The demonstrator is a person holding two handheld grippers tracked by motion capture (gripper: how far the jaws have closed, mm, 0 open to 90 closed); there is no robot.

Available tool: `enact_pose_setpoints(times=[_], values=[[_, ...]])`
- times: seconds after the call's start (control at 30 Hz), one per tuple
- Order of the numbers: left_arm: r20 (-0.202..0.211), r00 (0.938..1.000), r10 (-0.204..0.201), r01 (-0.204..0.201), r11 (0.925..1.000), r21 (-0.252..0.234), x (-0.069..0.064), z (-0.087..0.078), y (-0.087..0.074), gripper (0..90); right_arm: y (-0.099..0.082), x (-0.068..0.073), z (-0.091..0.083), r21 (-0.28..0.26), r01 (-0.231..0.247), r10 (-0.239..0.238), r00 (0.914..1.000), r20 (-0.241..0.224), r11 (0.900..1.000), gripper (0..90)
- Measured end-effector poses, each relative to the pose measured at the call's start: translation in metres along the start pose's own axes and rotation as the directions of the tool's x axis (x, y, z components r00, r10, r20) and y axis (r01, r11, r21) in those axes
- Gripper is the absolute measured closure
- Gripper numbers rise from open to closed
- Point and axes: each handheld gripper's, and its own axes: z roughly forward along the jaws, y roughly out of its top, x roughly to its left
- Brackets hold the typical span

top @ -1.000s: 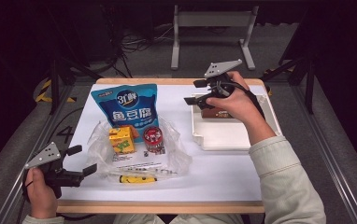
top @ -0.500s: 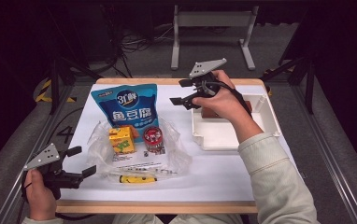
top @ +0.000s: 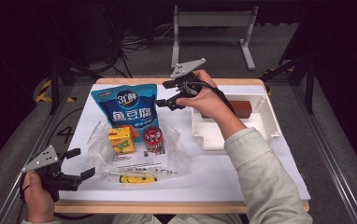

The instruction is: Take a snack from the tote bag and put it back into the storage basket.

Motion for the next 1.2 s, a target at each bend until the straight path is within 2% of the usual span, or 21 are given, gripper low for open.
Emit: enact_pose_setpoints(times=[0.37, 0.63, 0.93, 1.1, 1.2], values=[[0.003, 1.0000, 0.003, -0.003, 1.0000, 0.003, 0.001, 0.002, 0.001, 2.2, -0.001, 0.000, 0.026, 0.012, -0.016, 0.017, 0.9995, -0.027, 0.9998, 23.5], [0.005, 1.0000, -0.002, 0.002, 1.0000, 0.002, 0.002, 0.001, 0.001, 2.3, -0.003, 0.003, 0.043, 0.017, -0.002, 0.002, 0.9986, -0.053, 0.9998, 23.5], [0.010, 1.0000, 0.001, -0.001, 1.0000, 0.003, 0.002, 0.001, 0.001, 2.2, -0.004, 0.007, 0.058, -0.002, 0.004, -0.004, 0.9976, -0.069, 1.0000, 25.2], [0.008, 1.0000, -0.002, 0.002, 1.0000, 0.000, 0.002, 0.001, 0.000, 2.2, -0.005, 0.009, 0.066, 0.004, 0.020, -0.019, 0.9972, -0.073, 0.9998, 25.9], [0.008, 1.0000, 0.000, 0.000, 1.0000, -0.001, 0.003, 0.001, 0.000, 2.3, -0.004, 0.010, 0.069, -0.013, 0.019, -0.019, 0.9976, -0.067, 0.9997, 26.3]])
